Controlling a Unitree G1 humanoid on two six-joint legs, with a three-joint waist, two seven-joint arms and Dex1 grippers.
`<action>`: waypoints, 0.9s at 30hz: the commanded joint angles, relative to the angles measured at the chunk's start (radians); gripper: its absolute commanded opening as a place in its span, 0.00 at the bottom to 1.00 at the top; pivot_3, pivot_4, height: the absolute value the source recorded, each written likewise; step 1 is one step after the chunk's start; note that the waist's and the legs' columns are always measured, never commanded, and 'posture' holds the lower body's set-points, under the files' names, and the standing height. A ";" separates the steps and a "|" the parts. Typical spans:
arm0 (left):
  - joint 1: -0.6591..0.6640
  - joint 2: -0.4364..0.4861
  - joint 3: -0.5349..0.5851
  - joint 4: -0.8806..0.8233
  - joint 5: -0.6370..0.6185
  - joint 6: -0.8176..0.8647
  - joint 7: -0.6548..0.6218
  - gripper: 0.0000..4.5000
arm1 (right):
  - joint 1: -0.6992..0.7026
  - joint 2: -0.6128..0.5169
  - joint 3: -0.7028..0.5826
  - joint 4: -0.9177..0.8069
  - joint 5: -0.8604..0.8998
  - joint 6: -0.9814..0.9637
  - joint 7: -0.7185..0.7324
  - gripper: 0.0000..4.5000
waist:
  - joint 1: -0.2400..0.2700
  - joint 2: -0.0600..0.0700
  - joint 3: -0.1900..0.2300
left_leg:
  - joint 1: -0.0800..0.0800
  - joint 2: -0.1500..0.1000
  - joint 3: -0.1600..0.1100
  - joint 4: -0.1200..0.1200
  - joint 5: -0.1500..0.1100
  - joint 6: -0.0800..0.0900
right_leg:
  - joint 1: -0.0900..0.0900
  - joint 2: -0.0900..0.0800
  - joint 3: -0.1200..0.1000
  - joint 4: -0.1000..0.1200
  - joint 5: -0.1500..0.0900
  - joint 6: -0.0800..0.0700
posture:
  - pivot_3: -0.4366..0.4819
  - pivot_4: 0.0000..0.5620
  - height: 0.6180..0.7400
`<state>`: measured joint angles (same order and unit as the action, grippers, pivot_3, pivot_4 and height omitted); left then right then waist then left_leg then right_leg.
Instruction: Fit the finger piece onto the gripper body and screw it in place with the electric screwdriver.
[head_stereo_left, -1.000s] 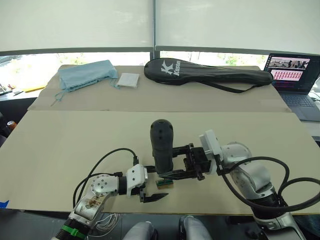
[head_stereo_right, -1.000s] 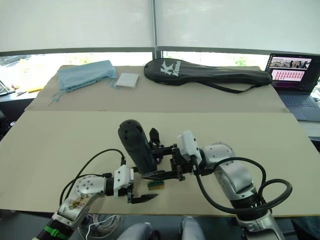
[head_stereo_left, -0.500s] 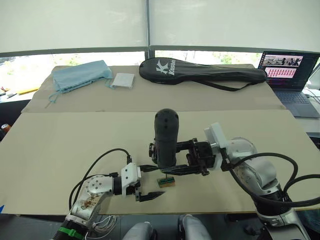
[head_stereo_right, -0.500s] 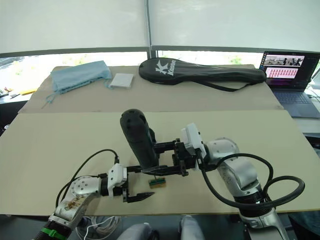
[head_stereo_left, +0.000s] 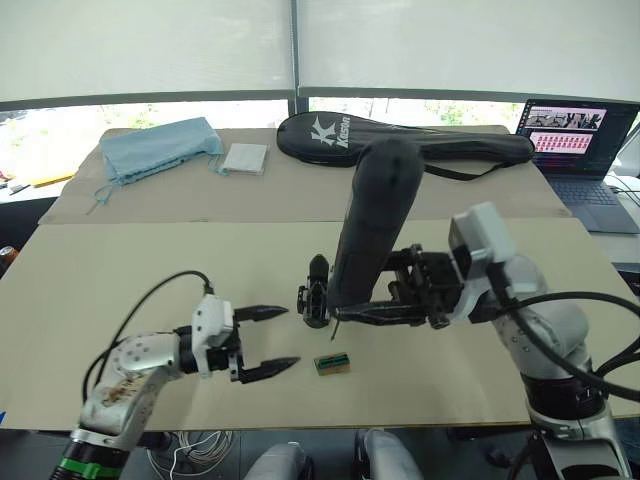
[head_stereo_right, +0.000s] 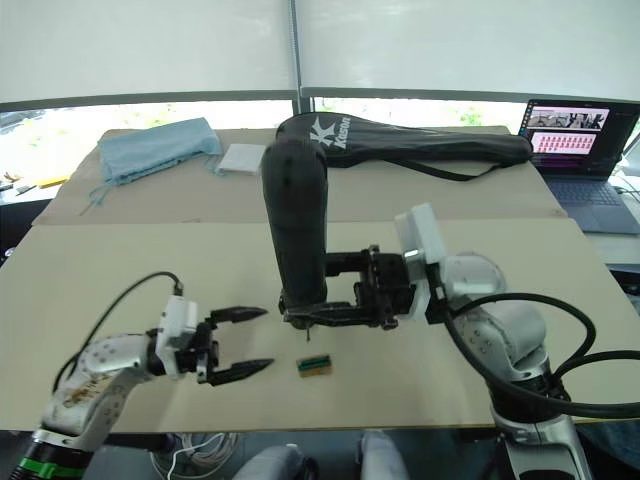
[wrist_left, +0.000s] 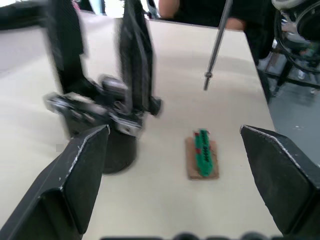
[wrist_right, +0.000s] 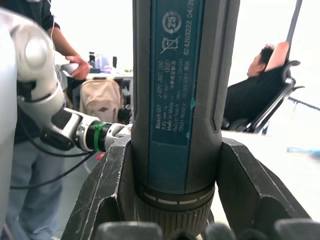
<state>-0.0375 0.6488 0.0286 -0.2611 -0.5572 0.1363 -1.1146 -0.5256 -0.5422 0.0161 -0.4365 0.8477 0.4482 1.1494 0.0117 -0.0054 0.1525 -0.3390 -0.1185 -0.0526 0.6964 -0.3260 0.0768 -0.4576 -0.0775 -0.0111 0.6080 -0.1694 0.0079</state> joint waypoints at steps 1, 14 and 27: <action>-0.011 0.027 0.031 -0.049 -0.037 0.034 -0.007 0.98 | -0.045 -0.013 -0.053 -0.053 0.078 0.027 -0.023 0.42 | 0.000 0.000 0.000 | 0.000 0.000 0.000 0.000 0.000 0.000 | 0.000 0.000 0.000 0.000 0.000 0.000 | 0.48 0.27 1.00; -0.088 -0.055 -0.081 0.159 0.181 -0.032 0.083 0.98 | -0.074 -0.051 -0.072 -0.078 0.129 0.075 -0.042 0.42 | 0.002 -0.001 0.001 | -0.001 0.000 0.000 0.000 0.000 0.000 | 0.000 -0.001 -0.001 -0.001 0.000 0.000 | 0.48 0.27 1.00; -0.167 -0.220 -0.227 0.291 0.350 -0.080 0.185 0.98 | -0.046 -0.087 -0.079 -0.092 0.132 0.082 -0.059 0.42 | 0.000 -0.001 0.001 | -0.002 0.000 0.000 0.000 0.000 0.000 | -0.001 -0.001 0.001 0.000 0.000 0.000 | 0.48 0.27 1.00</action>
<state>-0.1938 0.4344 -0.1836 0.0293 -0.2231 0.0795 -0.9292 -0.5685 -0.6201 -0.0191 -0.5010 0.9547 0.5349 1.0955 0.0119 -0.0068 0.1532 -0.3413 -0.1188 -0.0528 0.6968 -0.3262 0.0772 -0.4586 -0.0783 -0.0101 0.6076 -0.1693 0.0079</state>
